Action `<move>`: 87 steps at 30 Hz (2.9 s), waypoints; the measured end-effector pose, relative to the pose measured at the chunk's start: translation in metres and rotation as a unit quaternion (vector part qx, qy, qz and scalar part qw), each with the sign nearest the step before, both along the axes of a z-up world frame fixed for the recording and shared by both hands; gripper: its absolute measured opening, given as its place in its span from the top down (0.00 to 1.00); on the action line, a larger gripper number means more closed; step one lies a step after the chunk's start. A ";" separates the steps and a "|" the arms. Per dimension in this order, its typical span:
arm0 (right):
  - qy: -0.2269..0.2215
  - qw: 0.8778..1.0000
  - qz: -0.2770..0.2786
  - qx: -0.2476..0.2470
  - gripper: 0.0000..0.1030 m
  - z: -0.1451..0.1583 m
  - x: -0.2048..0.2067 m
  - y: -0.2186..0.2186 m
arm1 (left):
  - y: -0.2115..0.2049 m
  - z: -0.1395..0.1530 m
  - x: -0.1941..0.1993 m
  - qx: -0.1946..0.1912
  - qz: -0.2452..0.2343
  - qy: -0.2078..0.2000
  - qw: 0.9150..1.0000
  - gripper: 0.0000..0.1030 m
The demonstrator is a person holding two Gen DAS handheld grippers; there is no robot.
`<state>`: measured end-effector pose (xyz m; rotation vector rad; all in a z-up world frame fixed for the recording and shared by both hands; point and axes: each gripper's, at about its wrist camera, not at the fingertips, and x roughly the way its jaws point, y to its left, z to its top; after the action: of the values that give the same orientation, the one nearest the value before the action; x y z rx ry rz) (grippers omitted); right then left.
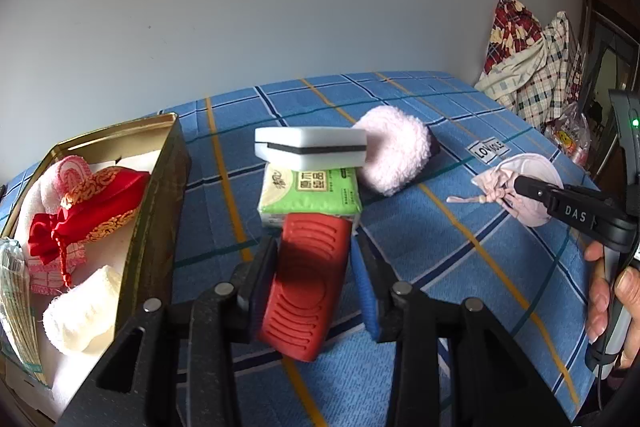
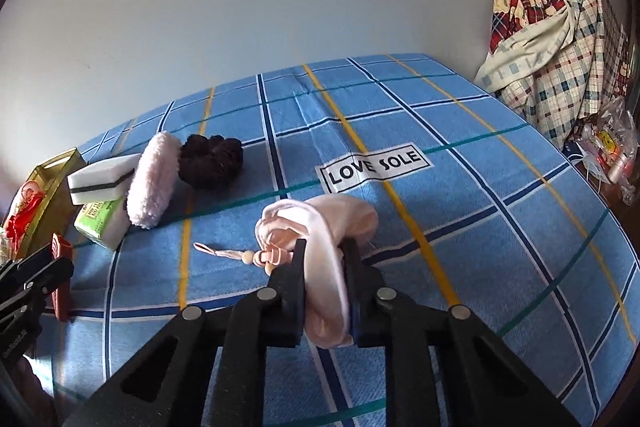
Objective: Organize soft objects
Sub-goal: 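Grasp the pink drawstring cloth bag with the right tool, then lift the red pad with the left tool while the right tool lifts the pink bag toward the tin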
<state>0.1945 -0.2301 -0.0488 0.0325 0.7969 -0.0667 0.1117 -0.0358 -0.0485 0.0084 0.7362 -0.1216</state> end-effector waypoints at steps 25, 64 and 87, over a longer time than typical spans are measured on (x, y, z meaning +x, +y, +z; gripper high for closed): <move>-0.084 0.995 0.047 0.030 0.88 0.016 -0.019 0.023 | 0.007 0.011 -0.007 -0.026 0.008 -0.037 0.999 0.65; -0.155 0.983 0.099 0.031 0.88 0.026 -0.050 0.072 | 0.026 0.035 -0.031 -0.032 0.055 -0.119 0.991 0.66; -0.188 0.974 0.125 0.024 0.88 0.030 -0.065 0.096 | 0.032 0.042 -0.038 -0.044 0.065 -0.134 0.988 0.66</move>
<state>0.1291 -0.1345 -0.0192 -0.0097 0.4188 0.1929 0.0736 -0.0039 -0.0062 -0.1051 0.4615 -0.0264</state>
